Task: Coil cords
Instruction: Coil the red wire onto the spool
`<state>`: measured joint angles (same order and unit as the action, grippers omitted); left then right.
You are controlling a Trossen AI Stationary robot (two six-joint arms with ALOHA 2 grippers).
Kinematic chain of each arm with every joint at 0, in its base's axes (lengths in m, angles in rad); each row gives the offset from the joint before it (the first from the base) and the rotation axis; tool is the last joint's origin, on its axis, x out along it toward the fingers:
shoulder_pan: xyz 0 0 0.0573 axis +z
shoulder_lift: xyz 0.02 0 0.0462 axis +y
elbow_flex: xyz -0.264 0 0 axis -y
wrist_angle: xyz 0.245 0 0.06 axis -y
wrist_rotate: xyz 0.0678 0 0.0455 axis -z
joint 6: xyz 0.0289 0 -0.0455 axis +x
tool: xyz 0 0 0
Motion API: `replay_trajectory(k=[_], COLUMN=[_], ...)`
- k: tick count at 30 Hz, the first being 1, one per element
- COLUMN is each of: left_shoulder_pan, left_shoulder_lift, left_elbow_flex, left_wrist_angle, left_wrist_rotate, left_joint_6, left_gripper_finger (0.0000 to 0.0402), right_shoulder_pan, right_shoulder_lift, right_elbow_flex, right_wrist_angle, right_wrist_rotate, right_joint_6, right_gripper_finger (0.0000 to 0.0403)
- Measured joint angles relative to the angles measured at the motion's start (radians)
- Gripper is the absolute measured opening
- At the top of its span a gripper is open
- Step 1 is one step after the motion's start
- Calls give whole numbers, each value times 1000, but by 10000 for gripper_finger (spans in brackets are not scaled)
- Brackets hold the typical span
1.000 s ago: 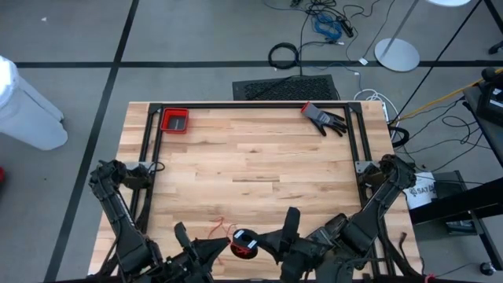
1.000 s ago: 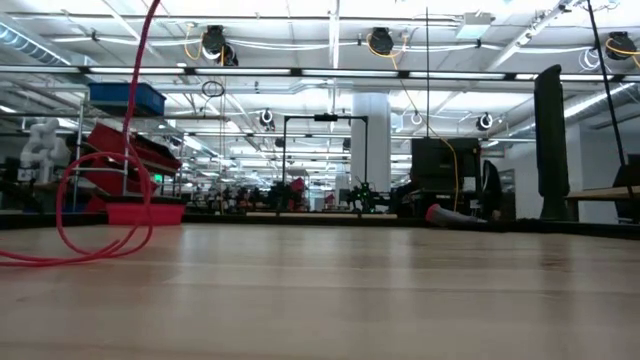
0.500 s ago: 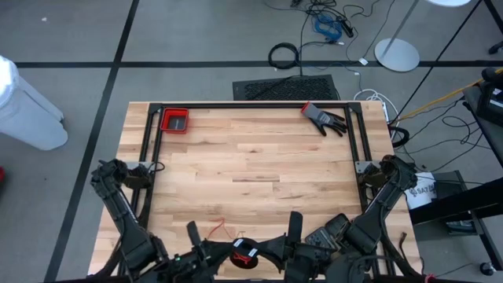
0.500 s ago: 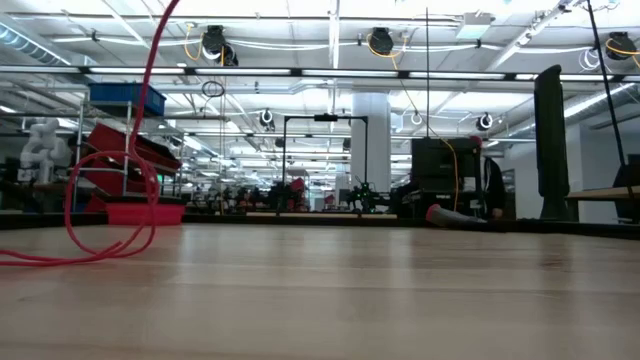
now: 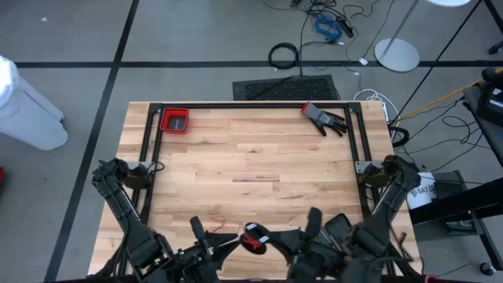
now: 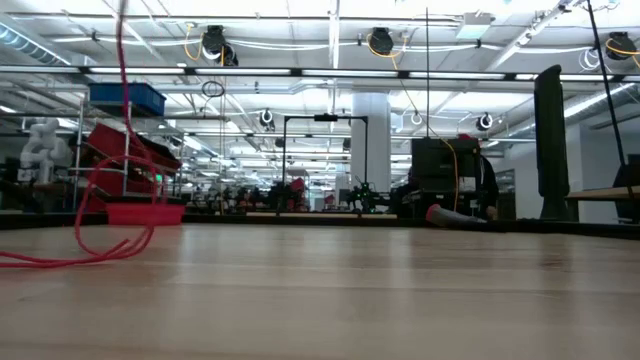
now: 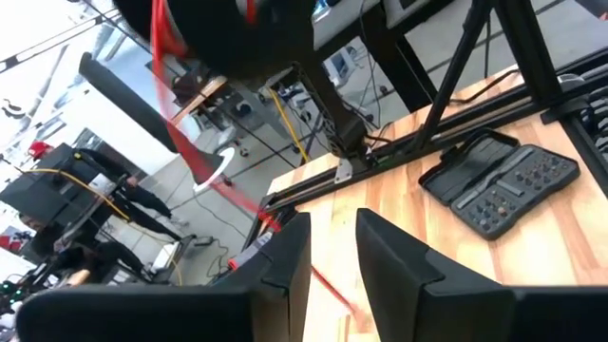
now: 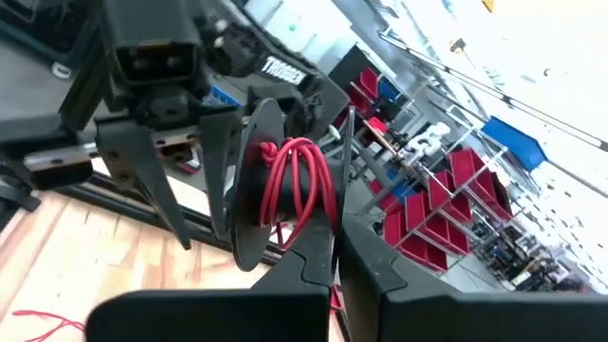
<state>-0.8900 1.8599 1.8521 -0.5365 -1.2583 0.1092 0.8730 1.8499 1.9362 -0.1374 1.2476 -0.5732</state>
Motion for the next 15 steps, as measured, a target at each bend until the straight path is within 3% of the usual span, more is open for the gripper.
replay_trajectory(k=[10,15], left_shoulder_pan=[8,53], left_shoulder_lift=[0,13], left_elbow_flex=[0,0], left_wrist_angle=[4,7], left_wrist_rotate=[-10,204], left_joint_6=[-30,-123], left_gripper_finger=[96,96], right_shoulder_pan=[113,142], right_shoulder_lift=[-38,-47], right_elbow_flex=[0,0], right_wrist_angle=[0,0], right_wrist_rotate=[189,250], right_joint_6=[-16,-17], right_gripper_finger=[0,0])
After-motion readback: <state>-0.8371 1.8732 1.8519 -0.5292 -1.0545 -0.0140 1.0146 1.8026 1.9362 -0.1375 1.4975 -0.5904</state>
